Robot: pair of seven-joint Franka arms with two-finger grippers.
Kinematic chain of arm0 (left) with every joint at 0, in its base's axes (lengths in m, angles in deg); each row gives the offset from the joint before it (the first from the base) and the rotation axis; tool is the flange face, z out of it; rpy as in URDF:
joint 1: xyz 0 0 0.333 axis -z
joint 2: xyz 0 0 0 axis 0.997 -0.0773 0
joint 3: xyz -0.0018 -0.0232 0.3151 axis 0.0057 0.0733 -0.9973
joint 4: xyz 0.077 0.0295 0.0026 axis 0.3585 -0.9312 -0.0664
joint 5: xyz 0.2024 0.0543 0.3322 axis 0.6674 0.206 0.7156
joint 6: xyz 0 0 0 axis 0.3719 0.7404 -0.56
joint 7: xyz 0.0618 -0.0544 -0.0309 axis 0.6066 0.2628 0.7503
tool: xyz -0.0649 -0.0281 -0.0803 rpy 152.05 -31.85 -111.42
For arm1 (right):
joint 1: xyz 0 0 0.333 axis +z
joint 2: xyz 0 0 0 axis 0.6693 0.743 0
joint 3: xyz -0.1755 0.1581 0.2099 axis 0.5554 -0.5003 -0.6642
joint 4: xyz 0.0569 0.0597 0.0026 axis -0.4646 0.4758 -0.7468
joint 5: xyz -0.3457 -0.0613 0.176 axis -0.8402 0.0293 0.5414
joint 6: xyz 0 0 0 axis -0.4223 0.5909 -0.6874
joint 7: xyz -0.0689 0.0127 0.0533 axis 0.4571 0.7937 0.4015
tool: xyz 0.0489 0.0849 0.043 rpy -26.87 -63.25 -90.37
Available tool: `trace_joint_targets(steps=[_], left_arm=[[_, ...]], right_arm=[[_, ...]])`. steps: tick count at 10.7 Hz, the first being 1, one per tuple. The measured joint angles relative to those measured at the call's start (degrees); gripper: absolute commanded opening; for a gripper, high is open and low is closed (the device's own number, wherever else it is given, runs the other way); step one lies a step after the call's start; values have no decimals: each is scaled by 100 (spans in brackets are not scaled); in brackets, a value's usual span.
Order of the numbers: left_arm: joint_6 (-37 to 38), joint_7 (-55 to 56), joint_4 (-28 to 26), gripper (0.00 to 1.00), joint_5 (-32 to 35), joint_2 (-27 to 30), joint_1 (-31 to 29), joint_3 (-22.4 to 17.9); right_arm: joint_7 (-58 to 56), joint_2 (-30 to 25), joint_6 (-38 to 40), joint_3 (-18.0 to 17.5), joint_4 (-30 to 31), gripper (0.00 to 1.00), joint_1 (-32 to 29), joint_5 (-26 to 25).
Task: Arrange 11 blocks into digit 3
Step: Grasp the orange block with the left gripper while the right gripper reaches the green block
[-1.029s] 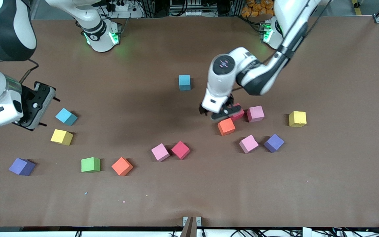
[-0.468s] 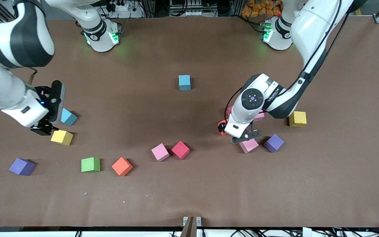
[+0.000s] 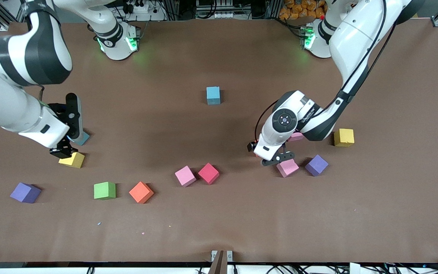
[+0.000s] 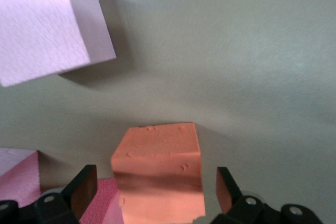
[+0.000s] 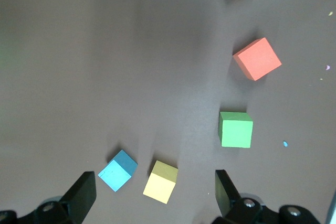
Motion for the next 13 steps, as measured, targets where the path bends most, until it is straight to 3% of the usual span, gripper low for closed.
trace_joint_targets(steps=[1, 2, 3, 4, 6, 8, 10, 13], left_arm=[[-4, 0, 6, 100, 0, -103, 4, 1], [-6, -1, 17, 89, 0, -173, 11, 3], [-6, -1, 27, 45, 0, -205, 20, 4], [-6, -2, 33, 20, 0, -206, 26, 5], [-6, -1, 72, 7, 0, -206, 24, 7], [-6, 1, 136, 0, 0, -202, -7, 5], [0, 26, 245, 0, -2, -186, -35, 5], [191, 272, 409, 0, -9, -124, -37, 9]], right_arm=[[-10, 151, -92, 9, 12, 100, -27, 2], [-22, 338, -241, 14, 25, 100, -70, 7], [-30, 534, -366, 17, 26, 100, -113, 13], [-35, 690, -480, 21, 26, 100, -138, 16], [-94, 942, -861, 23, 37, 100, -146, 19], [-186, 1110, -1940, 31, 331, 100, -172, 21], [-358, 1178, -3108, 40, 878, 100, -245, 21], [-513, 1366, -3961, 38, 1259, 100, -269, 21]])
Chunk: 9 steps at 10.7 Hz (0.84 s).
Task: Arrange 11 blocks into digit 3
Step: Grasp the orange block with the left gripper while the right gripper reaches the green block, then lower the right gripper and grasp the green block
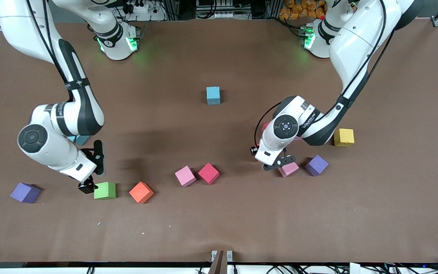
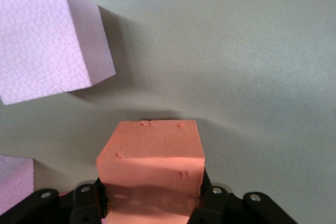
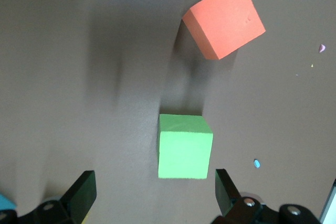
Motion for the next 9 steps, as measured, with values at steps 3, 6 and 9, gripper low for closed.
trace_joint_targets(steps=[3, 6, 9], left_arm=[[177, 596, 215, 0, -1, 36, 34, 24], [186, 1178, 250, 0, -1, 36, 60, 38], [187, 1442, 259, 0, -1, 37, 60, 66]], right_arm=[[-257, 408, -760, -2, 27, 100, -81, 1], [-1036, 762, -1211, -90, 26, 100, -395, 414], [-1395, 803, -1252, -132, 22, 100, -489, 712]])
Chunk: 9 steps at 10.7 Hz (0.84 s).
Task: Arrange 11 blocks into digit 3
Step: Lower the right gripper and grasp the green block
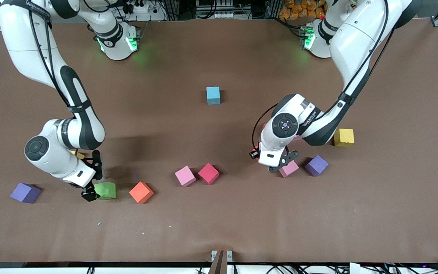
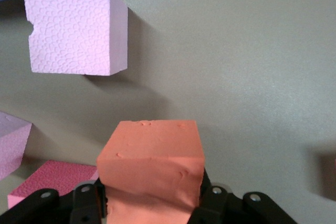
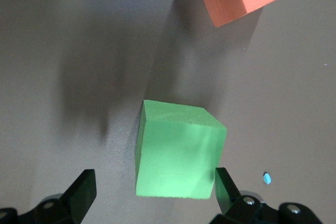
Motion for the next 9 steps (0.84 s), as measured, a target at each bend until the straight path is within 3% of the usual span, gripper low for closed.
trace_joint_targets(steps=[9], left_arm=[[7, 849, 17, 0, -17, 55, -26, 11]], right_arm=[[-11, 379, -289, -39, -277, 100, 0, 20]])
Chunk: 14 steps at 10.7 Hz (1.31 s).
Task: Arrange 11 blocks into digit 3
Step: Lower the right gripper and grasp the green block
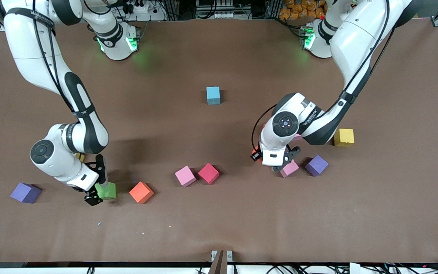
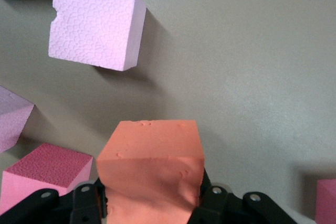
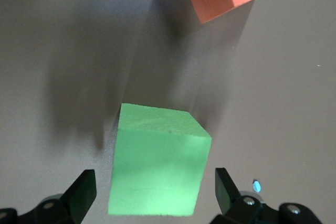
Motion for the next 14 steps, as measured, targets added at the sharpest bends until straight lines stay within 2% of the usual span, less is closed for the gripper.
trace_joint_targets(steps=[4, 7, 10, 12, 13, 14], left_arm=[[0, 148, 1, 0, -173, 6, -60, -1], [0, 276, 1, 0, -173, 7, -60, -1], [4, 279, 1, 0, -173, 7, -61, -1], [11, 279, 1, 0, -173, 7, -63, -5], [16, 279, 1, 0, -173, 7, -63, -6], [20, 279, 1, 0, -173, 7, -64, -6]], right_arm=[[-53, 89, -50, 1, -8, 100, -6, 18], [-379, 143, -120, 3, -8, 100, -76, 291], [-519, 213, -238, -12, -7, 64, -81, 427], [-521, 212, -239, -25, -10, 45, -78, 434], [-520, 208, -239, -29, -17, 36, -75, 435], [-521, 207, -239, -34, -26, 35, -69, 438]])
